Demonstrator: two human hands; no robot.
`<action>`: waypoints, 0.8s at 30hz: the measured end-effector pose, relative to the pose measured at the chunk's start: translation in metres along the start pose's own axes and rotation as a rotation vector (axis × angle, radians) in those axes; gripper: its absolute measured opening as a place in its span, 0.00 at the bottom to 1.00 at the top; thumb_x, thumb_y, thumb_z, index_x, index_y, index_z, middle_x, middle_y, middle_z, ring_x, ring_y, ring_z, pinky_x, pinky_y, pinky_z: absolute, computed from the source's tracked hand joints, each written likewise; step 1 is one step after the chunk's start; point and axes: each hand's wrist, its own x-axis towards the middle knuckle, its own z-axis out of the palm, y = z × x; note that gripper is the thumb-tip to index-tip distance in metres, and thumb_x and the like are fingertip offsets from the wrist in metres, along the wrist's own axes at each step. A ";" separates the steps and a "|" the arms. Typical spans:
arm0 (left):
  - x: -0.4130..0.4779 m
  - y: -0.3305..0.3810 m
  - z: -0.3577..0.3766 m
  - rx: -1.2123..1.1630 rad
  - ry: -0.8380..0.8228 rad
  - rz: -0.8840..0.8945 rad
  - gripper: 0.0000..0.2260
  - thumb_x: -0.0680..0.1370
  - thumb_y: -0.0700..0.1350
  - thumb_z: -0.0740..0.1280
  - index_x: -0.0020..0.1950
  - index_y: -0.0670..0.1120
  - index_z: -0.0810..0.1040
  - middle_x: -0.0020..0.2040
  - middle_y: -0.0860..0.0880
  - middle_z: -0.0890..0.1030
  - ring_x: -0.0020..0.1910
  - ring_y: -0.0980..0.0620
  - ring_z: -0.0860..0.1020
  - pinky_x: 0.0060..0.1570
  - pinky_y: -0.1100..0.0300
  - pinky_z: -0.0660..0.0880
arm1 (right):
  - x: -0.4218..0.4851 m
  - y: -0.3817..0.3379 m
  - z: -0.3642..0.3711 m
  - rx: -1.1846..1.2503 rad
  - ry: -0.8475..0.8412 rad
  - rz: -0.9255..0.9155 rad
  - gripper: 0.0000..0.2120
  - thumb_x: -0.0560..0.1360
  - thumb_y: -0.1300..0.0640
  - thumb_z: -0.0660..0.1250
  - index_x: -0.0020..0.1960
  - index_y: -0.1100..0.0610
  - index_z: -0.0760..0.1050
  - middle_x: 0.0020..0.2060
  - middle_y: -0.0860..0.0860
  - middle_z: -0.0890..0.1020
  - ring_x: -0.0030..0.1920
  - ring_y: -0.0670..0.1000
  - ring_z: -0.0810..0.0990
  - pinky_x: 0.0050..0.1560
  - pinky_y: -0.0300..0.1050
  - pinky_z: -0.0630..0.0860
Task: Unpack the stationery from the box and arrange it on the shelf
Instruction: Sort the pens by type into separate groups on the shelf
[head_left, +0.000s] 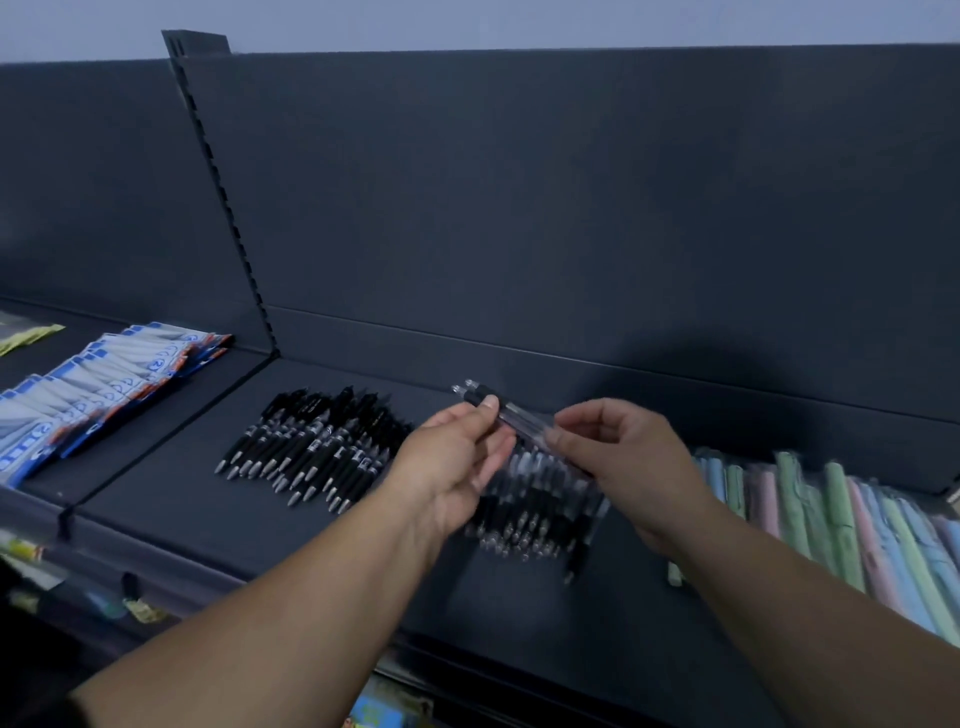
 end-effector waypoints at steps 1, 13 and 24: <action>-0.001 -0.003 0.002 -0.018 -0.003 -0.007 0.09 0.78 0.37 0.66 0.41 0.46 0.69 0.39 0.46 0.81 0.33 0.54 0.81 0.39 0.64 0.79 | -0.001 0.001 -0.004 0.027 -0.049 0.041 0.06 0.72 0.63 0.73 0.47 0.57 0.80 0.36 0.51 0.83 0.36 0.46 0.81 0.36 0.40 0.79; -0.002 -0.034 -0.021 0.732 0.190 0.381 0.17 0.77 0.47 0.68 0.65 0.46 0.72 0.60 0.51 0.77 0.57 0.57 0.75 0.55 0.66 0.69 | 0.052 -0.029 -0.105 -0.540 -0.571 0.338 0.07 0.74 0.66 0.69 0.51 0.60 0.81 0.33 0.51 0.82 0.32 0.44 0.78 0.32 0.35 0.74; 0.007 -0.067 -0.062 1.531 -0.133 0.328 0.40 0.70 0.61 0.71 0.76 0.58 0.55 0.77 0.56 0.50 0.76 0.54 0.48 0.75 0.56 0.51 | 0.071 0.052 -0.055 -0.883 -0.271 0.266 0.20 0.67 0.54 0.78 0.55 0.57 0.76 0.42 0.53 0.81 0.42 0.54 0.84 0.49 0.50 0.82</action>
